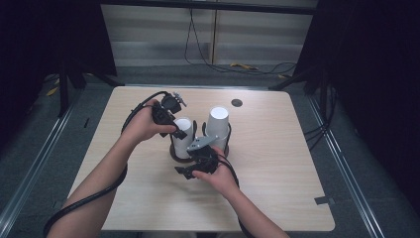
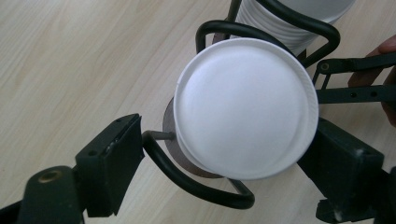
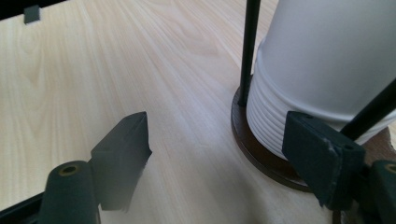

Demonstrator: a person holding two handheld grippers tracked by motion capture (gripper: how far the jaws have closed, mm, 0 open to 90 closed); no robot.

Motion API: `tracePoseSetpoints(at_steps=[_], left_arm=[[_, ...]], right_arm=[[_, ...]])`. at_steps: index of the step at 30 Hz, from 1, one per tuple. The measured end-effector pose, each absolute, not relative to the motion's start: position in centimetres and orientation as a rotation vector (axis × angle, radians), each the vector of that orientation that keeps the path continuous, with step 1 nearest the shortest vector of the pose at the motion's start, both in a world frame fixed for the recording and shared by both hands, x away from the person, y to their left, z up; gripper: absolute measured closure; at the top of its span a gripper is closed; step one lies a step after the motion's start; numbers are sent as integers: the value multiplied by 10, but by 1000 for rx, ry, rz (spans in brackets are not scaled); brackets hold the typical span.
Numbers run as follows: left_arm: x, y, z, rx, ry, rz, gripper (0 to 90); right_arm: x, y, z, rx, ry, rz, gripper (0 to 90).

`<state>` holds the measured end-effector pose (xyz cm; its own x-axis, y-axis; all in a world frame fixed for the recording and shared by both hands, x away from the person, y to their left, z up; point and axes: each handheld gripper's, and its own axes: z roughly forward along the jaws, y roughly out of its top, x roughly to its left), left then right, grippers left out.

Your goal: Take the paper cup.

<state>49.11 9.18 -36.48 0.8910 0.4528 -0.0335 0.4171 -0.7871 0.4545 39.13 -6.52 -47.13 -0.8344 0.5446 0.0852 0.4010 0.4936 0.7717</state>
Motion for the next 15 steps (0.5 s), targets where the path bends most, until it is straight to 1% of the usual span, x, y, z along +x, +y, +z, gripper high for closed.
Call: tracePoseSetpoints(at_steps=[4, 6, 7, 9, 10, 14, 15], left_arm=[[492, 91, -365, 2612, 626, 106, 165], [492, 91, -365, 2616, 624, 109, 179], [493, 92, -363, 2620, 621, 118, 196], [493, 93, -362, 2618, 613, 124, 282], [493, 94, -361, 2603, 618, 114, 301], [494, 96, -363, 2584, 655, 75, 289], [495, 96, -364, 2610, 634, 79, 281]], right_arm=[[392, -66, -472, 814, 2561, 1249, 230], [393, -65, -473, 813, 2557, 1250, 230], [393, -65, -473, 815, 2555, 1253, 231], [394, -64, -474, 823, 2558, 1238, 235], [394, -64, -475, 826, 2558, 1229, 237], [394, -64, -476, 823, 2556, 1222, 235], [393, -65, -476, 823, 2555, 1219, 235]])
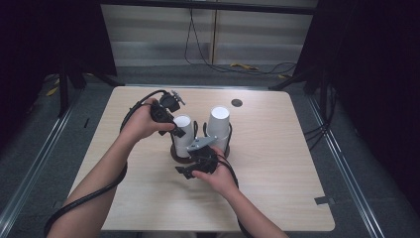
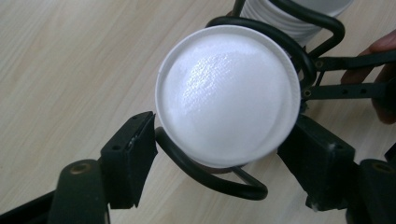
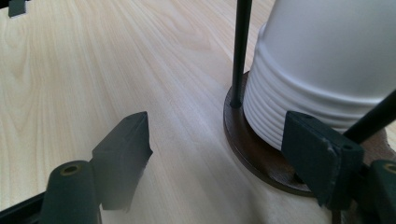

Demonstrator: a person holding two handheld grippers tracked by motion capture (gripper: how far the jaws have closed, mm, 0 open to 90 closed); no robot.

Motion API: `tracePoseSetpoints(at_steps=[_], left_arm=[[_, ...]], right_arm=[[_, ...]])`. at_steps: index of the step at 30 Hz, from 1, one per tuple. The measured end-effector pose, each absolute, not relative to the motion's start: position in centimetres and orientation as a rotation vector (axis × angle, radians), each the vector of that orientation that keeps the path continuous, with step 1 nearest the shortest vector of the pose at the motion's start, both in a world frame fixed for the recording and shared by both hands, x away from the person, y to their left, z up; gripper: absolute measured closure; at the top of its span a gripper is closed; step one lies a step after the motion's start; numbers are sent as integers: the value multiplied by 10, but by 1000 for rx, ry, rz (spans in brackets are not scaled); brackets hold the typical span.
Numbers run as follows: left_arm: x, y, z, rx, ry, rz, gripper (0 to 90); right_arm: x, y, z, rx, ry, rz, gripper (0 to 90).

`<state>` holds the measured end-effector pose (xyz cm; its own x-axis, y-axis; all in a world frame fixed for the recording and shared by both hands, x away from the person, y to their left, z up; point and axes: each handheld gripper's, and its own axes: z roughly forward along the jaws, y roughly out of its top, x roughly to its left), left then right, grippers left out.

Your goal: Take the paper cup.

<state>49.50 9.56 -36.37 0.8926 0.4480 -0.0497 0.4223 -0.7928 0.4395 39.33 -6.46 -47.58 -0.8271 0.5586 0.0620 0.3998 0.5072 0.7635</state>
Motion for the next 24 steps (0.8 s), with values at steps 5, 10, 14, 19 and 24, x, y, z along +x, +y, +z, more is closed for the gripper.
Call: tracePoseSetpoints(at_steps=[5, 10, 14, 19, 24], left_arm=[[493, 91, -367, 2612, 628, 91, 229], [492, 87, -367, 2613, 623, 106, 193], [493, 85, -368, 2643, 615, 109, 201], [494, 85, -366, 2648, 612, 106, 218], [495, 85, -366, 2605, 624, 91, 219]], right_arm=[[391, -66, -470, 807, 2539, 1226, 233], [391, -65, -468, 804, 2528, 1239, 230], [391, -65, -469, 807, 2527, 1242, 234], [391, -65, -470, 803, 2531, 1235, 232], [392, -65, -474, 797, 2538, 1214, 230]])
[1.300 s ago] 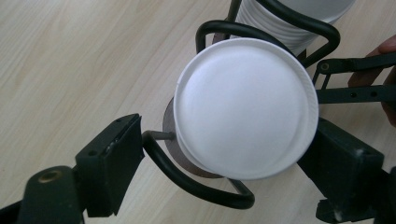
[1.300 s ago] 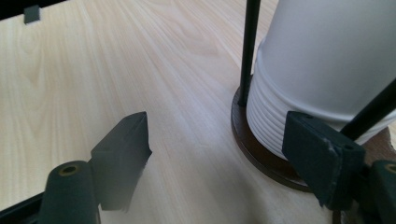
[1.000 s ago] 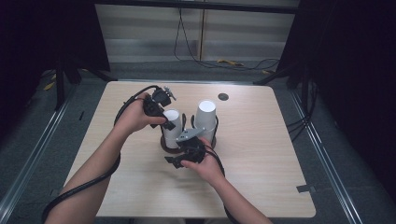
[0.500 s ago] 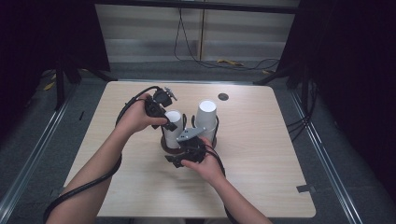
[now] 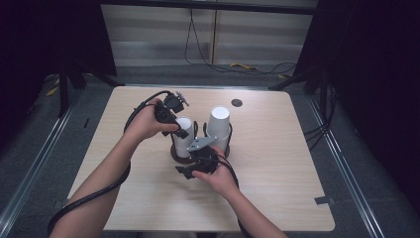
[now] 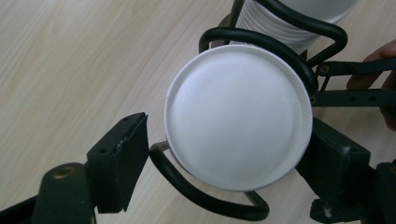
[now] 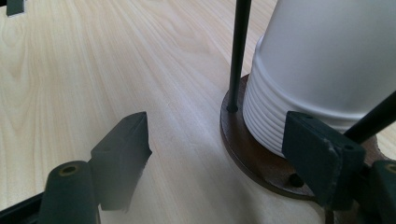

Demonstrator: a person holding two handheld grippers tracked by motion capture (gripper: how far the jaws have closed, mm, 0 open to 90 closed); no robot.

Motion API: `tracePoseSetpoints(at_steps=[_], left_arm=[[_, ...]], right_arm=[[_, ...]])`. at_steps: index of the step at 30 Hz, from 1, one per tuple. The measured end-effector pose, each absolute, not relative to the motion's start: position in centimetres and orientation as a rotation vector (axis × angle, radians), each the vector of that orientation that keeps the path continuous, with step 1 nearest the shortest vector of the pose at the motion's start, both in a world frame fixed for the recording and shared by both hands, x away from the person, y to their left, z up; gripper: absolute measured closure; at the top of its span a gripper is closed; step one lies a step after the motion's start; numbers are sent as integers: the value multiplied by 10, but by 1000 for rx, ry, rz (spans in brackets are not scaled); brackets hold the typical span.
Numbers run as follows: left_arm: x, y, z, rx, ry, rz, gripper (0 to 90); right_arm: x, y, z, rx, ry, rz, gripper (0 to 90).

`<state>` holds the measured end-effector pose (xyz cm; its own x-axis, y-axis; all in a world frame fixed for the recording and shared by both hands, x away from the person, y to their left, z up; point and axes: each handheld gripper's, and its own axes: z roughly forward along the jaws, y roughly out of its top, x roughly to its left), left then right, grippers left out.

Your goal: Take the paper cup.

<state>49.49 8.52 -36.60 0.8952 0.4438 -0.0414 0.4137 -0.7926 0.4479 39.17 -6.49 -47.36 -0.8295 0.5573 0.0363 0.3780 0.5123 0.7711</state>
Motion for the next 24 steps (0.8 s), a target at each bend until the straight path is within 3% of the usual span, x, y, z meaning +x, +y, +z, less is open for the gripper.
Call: tracePoseSetpoints(at_steps=[3, 24], left_arm=[[494, 81, -365, 2595, 596, 30, 318], [498, 79, -360, 2616, 646, 20, 322]], right_arm=[[391, -64, -474, 801, 2539, 1216, 228], [392, -65, -475, 804, 2536, 1233, 227]])
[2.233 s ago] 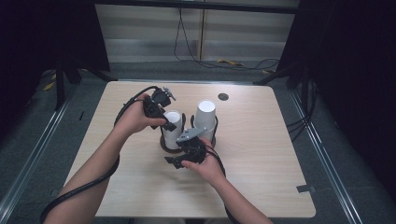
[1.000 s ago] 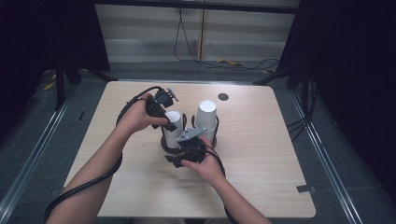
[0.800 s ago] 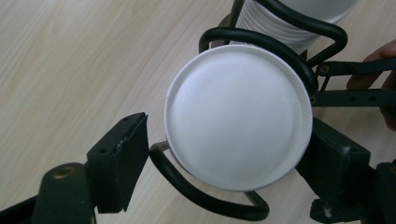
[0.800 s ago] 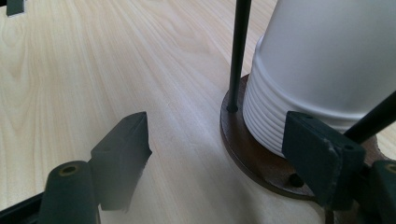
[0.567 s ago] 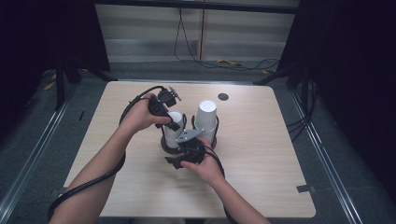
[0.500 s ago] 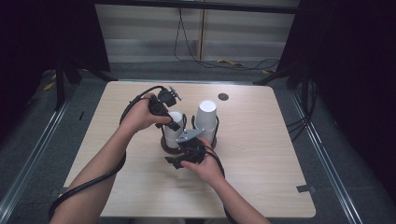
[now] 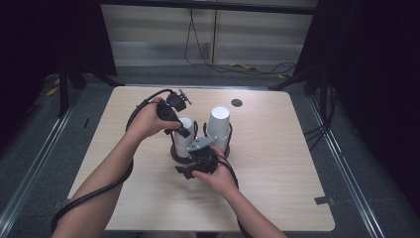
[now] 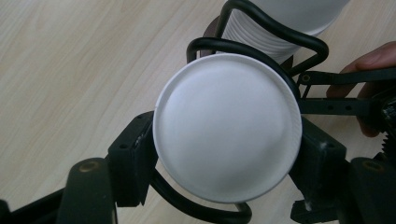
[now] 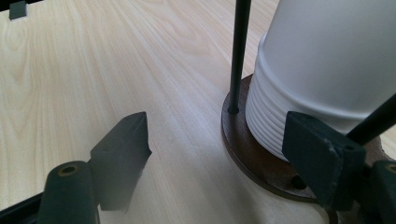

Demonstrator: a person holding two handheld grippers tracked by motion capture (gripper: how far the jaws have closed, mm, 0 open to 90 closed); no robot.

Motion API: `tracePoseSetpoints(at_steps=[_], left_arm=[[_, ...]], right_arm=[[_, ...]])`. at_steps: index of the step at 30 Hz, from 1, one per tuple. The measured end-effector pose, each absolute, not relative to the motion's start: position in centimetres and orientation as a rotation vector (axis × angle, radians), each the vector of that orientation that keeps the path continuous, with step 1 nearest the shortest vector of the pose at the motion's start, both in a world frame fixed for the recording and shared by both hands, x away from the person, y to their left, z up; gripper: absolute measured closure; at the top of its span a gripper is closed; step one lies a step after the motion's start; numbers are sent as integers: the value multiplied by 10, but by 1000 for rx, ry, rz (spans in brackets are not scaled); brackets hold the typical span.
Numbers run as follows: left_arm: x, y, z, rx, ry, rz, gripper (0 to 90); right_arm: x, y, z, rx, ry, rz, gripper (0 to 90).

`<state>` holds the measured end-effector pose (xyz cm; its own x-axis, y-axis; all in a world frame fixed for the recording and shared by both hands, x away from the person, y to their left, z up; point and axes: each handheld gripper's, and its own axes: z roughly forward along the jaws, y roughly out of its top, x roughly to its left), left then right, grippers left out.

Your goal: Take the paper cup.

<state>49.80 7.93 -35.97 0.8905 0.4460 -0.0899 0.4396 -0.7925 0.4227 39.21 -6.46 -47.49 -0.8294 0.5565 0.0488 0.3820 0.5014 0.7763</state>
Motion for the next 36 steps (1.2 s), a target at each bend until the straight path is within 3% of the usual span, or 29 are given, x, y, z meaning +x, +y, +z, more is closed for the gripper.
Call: tracePoseSetpoints(at_steps=[36], left_arm=[[498, 82, -325, 2596, 664, 31, 324]], right_arm=[[391, -66, -478, 825, 2537, 1253, 224]])
